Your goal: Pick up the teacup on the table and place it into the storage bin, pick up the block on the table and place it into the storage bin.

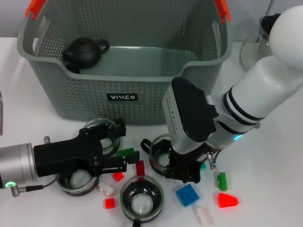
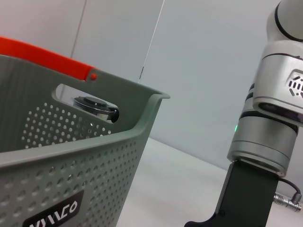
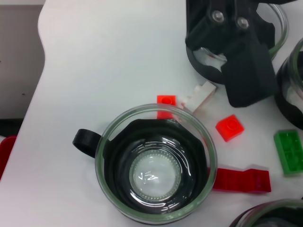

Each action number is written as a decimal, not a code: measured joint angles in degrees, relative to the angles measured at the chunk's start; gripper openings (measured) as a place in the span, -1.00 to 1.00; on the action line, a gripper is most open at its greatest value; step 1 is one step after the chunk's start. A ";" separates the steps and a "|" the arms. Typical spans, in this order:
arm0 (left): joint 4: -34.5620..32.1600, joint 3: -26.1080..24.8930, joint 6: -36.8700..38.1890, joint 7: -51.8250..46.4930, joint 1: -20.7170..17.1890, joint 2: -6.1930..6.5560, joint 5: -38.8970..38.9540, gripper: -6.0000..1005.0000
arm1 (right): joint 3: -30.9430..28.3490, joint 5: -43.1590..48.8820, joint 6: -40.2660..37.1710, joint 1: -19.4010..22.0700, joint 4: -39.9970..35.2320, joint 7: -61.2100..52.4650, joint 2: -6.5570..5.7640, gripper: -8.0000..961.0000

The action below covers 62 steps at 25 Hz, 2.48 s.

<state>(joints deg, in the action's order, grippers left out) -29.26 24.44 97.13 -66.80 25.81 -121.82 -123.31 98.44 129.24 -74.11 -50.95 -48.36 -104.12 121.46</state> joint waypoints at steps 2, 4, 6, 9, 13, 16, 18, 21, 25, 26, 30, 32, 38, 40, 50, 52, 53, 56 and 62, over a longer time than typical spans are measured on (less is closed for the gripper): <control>0.00 -0.01 0.11 0.01 0.00 0.00 0.00 0.74 | -0.06 -0.01 -0.18 0.09 0.00 -0.22 -0.05 -0.79; 0.00 -0.01 0.31 0.01 0.01 0.00 0.00 0.74 | -0.10 -0.09 -0.32 0.29 -0.05 -0.45 -0.14 -0.82; 0.00 -0.01 0.44 0.01 -0.01 0.00 0.00 0.74 | -0.30 -0.17 -0.67 0.51 -0.24 -0.77 -0.22 -0.84; 0.00 -0.01 0.55 0.01 -0.09 0.00 0.00 0.74 | -2.85 -0.17 -3.42 0.60 -0.72 -0.96 -0.38 -0.86; 0.00 0.00 0.82 0.01 -0.27 0.02 -0.15 0.74 | -7.63 0.10 -9.46 1.33 -3.72 -2.36 -0.80 -0.86; 0.00 0.00 0.94 0.01 -0.52 0.20 -0.29 0.74 | -9.58 1.13 -13.00 2.94 -7.94 -4.48 -1.08 -0.86; -0.08 0.00 1.08 0.01 -0.74 0.31 -0.22 0.74 | -11.57 2.02 -16.02 3.61 -10.44 -5.66 -1.12 -0.86; -0.30 0.00 1.32 0.01 -0.91 0.46 -0.03 0.74 | -16.14 2.36 -22.97 3.71 -14.22 -7.57 -1.21 -0.86; -0.32 -0.05 1.33 0.11 -0.97 0.53 -0.01 0.74 | -21.33 1.06 -31.68 3.73 -20.24 -9.63 -1.17 -0.86; -0.33 -0.05 1.33 0.14 -0.98 0.53 -0.01 0.74 | -22.48 0.36 -33.57 3.73 -21.95 -10.24 -1.15 -0.86; -0.44 -0.10 1.33 0.25 -1.03 0.53 0.00 0.74 | -27.94 -4.09 -39.20 3.01 -31.75 -13.95 -1.25 -0.86; -0.50 -0.15 1.32 0.26 -1.03 0.53 0.00 0.74 | -28.60 -4.99 -39.43 2.76 -33.54 -14.87 -1.28 -0.86; -0.53 -0.18 1.25 0.27 -0.73 0.59 0.00 0.74 | -31.59 -6.40 -39.58 -0.14 -39.80 -18.72 -1.25 -0.86; -0.53 -0.18 1.26 0.27 -0.60 0.60 0.00 0.74 | -33.39 -5.85 -39.06 -1.41 -39.98 -18.93 -1.07 -0.86; -0.53 -0.18 1.32 0.27 -0.24 0.71 0.06 0.74 | -35.59 4.37 -18.61 -4.54 -34.56 -19.79 -0.75 -0.86; -0.53 -0.18 1.32 0.27 -0.15 0.70 0.08 0.74 | -35.49 6.45 -13.72 -5.76 -30.48 -21.12 -0.84 -0.86; -0.53 -0.18 1.32 0.27 -0.11 0.71 0.08 0.74 | -35.45 7.18 -11.76 -6.33 -28.33 -21.64 -0.95 -0.86; -0.53 -0.18 1.32 0.27 -0.05 0.71 0.09 0.74 | -35.43 9.05 -5.04 -8.44 -20.45 -22.24 -1.26 -0.86; -0.53 -0.18 1.27 0.27 0.24 0.76 0.22 0.74 | -32.78 11.71 9.90 -12.34 -4.94 -21.62 -1.32 -0.86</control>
<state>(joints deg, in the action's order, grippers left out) -29.79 24.26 98.40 -66.53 26.05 -121.05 -123.09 65.65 140.95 -64.21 -63.29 -53.30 -125.74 120.14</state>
